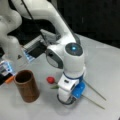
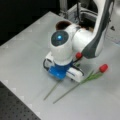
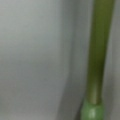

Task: Flower insertion into a vase

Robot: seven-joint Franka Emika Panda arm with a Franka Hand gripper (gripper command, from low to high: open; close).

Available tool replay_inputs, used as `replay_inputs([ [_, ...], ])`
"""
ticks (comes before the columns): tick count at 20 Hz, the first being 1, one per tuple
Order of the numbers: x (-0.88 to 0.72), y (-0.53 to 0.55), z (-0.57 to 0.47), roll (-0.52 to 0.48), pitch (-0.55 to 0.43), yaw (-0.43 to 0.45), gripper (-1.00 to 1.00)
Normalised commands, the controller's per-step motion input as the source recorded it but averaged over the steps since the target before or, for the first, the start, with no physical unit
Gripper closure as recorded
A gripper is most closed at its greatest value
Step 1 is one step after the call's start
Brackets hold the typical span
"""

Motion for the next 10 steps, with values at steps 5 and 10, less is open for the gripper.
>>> replay_inputs([
  [5,-0.02,0.03,-0.15,0.059,-0.074,-0.007,1.00],
  [10,-0.04,0.13,-0.19,0.066,-0.077,0.008,1.00],
])
